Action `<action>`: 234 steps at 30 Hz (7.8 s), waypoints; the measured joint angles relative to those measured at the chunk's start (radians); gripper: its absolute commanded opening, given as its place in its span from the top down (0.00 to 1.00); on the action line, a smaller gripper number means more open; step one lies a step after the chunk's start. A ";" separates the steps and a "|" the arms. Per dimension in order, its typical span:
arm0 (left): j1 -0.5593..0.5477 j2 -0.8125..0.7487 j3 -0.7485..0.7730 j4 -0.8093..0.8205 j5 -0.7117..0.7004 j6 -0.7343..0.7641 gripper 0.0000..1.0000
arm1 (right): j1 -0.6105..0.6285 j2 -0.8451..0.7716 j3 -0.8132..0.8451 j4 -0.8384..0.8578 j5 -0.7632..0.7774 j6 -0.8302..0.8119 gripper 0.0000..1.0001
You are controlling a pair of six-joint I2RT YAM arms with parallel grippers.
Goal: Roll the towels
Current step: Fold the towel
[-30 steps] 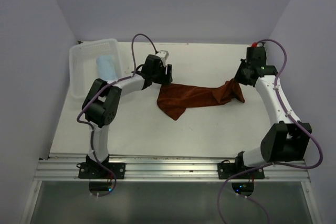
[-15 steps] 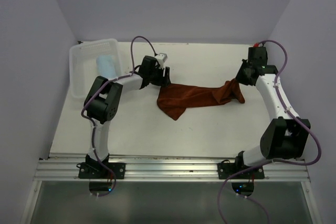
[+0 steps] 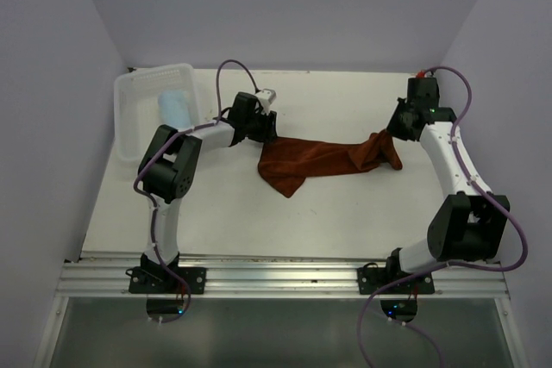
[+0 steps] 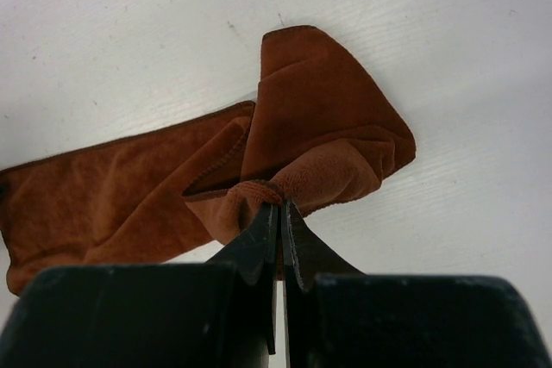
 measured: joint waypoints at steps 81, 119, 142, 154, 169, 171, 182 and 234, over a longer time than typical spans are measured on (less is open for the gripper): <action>0.001 -0.929 -0.475 -0.307 -0.674 -0.015 1.00 | 0.199 -0.218 -0.480 0.037 -0.035 -0.062 0.81; 0.001 -0.929 -0.475 -0.306 -0.655 0.010 1.00 | 0.291 0.068 -0.425 0.158 0.153 -0.121 0.85; 0.015 -0.932 -0.327 -0.329 -0.663 -0.052 1.00 | 0.275 -0.130 0.017 -0.090 0.189 -0.153 1.00; 0.181 -0.942 -0.125 -0.341 -0.557 -0.196 1.00 | 0.127 -0.089 0.452 -0.326 0.266 -0.179 1.00; 0.190 -1.277 -0.273 -0.373 -0.472 -0.291 1.00 | 0.120 -0.307 0.471 -0.525 0.347 -0.202 1.00; 0.190 -1.300 -0.291 -0.381 -0.472 -0.305 1.00 | 0.121 -0.337 0.462 -0.547 0.357 -0.202 1.00; 0.190 -1.188 -0.311 -0.373 -0.497 -0.316 1.00 | 0.119 -0.252 0.373 -0.539 0.396 -0.217 1.00; 0.276 -0.685 -0.538 0.114 -0.278 -0.262 1.00 | -0.018 0.238 0.154 -0.122 0.371 -0.256 1.00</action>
